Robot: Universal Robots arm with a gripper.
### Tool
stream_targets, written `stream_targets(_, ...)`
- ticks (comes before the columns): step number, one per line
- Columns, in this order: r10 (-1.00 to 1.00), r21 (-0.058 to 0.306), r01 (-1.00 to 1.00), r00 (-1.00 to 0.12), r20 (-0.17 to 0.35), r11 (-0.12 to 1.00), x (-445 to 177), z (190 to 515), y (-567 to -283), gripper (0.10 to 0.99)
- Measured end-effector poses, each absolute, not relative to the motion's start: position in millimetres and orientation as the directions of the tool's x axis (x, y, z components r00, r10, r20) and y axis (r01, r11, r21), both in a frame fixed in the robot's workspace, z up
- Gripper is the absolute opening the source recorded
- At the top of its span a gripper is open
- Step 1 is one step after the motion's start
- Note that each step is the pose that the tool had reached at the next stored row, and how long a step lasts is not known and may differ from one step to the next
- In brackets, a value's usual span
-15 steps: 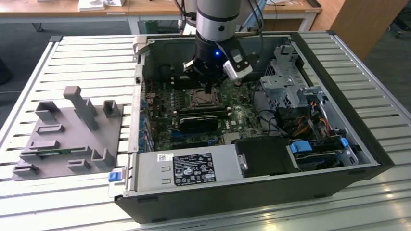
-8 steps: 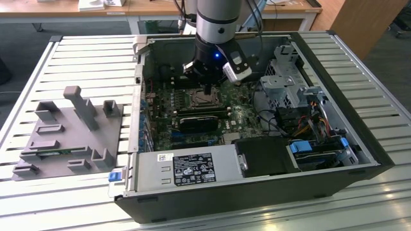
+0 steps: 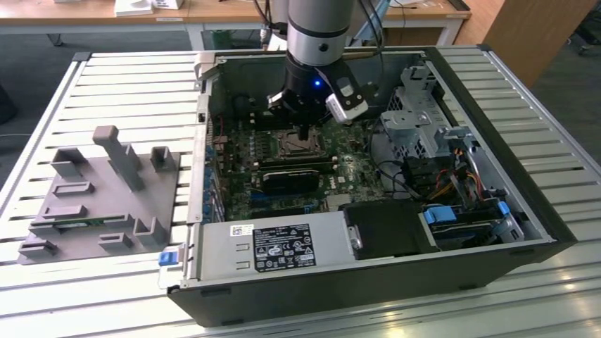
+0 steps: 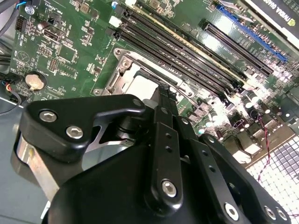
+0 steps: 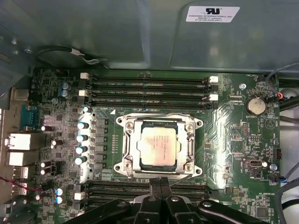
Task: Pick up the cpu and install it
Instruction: 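Install the second cpu locking lever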
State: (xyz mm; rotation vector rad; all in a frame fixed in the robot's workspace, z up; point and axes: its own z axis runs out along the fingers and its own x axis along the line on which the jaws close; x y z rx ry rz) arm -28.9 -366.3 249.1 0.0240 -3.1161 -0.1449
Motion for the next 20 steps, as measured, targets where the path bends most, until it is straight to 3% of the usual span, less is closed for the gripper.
stream_targets(20, -0.016, 0.093, -0.014, -0.999, 0.028, 0.996, -35.4, 241.6, -373.9, 0.106)
